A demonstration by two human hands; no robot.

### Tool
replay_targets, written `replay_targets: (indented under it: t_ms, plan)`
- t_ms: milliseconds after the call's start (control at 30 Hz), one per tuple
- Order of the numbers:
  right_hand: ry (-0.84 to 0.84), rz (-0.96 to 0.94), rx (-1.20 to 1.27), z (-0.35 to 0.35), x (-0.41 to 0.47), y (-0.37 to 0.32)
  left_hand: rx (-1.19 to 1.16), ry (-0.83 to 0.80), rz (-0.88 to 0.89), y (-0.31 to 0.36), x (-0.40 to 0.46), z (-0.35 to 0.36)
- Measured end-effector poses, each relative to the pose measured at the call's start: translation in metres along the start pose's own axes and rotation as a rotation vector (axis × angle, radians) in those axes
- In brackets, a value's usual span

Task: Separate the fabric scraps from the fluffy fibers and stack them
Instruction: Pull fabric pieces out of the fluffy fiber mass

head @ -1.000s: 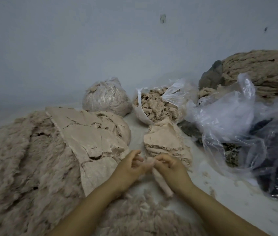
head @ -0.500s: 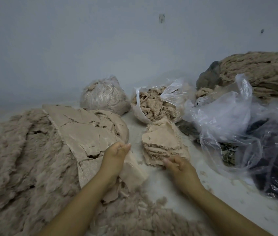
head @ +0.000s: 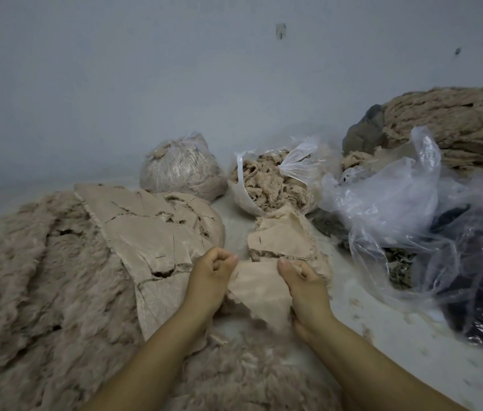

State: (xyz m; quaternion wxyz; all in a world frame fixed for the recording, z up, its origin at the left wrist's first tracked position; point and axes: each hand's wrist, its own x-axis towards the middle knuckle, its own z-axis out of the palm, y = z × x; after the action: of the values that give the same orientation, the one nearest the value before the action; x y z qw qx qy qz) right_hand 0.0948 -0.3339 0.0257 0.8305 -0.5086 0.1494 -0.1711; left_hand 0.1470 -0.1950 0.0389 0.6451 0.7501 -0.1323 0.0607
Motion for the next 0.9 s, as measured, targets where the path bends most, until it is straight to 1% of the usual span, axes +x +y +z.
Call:
replay_targets:
  t_ms: [67, 133, 200, 233, 300, 333, 367, 433, 467, 500, 533, 600, 667, 733, 800, 833, 867, 900]
  plan:
    - [0.043, -0.031, -0.055, 0.0, 0.005, 0.001, 0.056, -0.032, -0.023, -0.004, -0.001, 0.0]
    - [0.05, -0.097, -0.171, 0.003, 0.017, -0.008, 0.09, -0.048, -0.035, -0.002, 0.004, 0.002]
    - [0.042, -0.171, -0.26, 0.009, 0.04, -0.031, 0.077, -0.054, -0.028, 0.011, 0.018, 0.005]
    - [0.038, -0.209, -0.304, 0.013, 0.054, -0.044, 0.034, -0.046, -0.041, 0.02, 0.027, 0.008]
    - [0.048, -0.267, -0.478, 0.019, 0.079, -0.071, -0.154, -0.046, -0.17, 0.037, 0.045, 0.015]
    - [0.076, -0.286, -0.609, 0.018, 0.09, -0.08, -0.236, -0.054, -0.247, 0.041, 0.05, 0.018]
    - [0.125, -0.306, -0.721, 0.015, 0.098, -0.084, -0.264, -0.063, -0.307, 0.041, 0.052, 0.02]
    - [0.221, -0.364, -0.818, 0.003, 0.098, -0.079, -0.183, -0.107, -0.348, 0.029, 0.046, 0.019]
    - [0.212, -0.411, -0.815, -0.004, 0.09, -0.07, -0.125, -0.142, -0.341, 0.021, 0.04, 0.017]
    - [0.156, -0.46, -0.819, -0.012, 0.079, -0.056, -0.072, -0.182, -0.33, 0.012, 0.033, 0.013]
    - [0.061, -0.485, -0.83, -0.021, 0.067, -0.038, -0.026, -0.222, -0.317, 0.004, 0.027, 0.01]
    - [-0.186, -0.448, -0.877, -0.035, 0.037, -0.008, 0.09, -0.283, -0.263, -0.006, 0.019, 0.001]
    - [-0.442, -0.394, -0.935, -0.046, 0.01, 0.009, 0.299, -0.354, -0.13, -0.008, 0.016, -0.009]
    - [-0.616, -0.327, -1.003, -0.056, -0.005, 0.012, 0.512, -0.429, 0.037, -0.005, 0.015, -0.021]
    - [-0.675, -0.237, -1.023, -0.061, -0.014, 0.009, 0.65, -0.452, 0.137, 0.0, 0.017, -0.03]
    - [-0.63, -0.245, -1.033, -0.061, -0.015, 0.007, 0.656, -0.446, 0.143, 0.003, 0.019, -0.032]
    - [-0.537, -0.306, -1.037, -0.058, -0.01, 0.004, 0.639, -0.431, 0.133, 0.005, 0.02, -0.032]
    - [-0.4, -0.394, -1.038, -0.053, -0.002, -0.001, 0.617, -0.409, 0.121, 0.007, 0.021, -0.029]
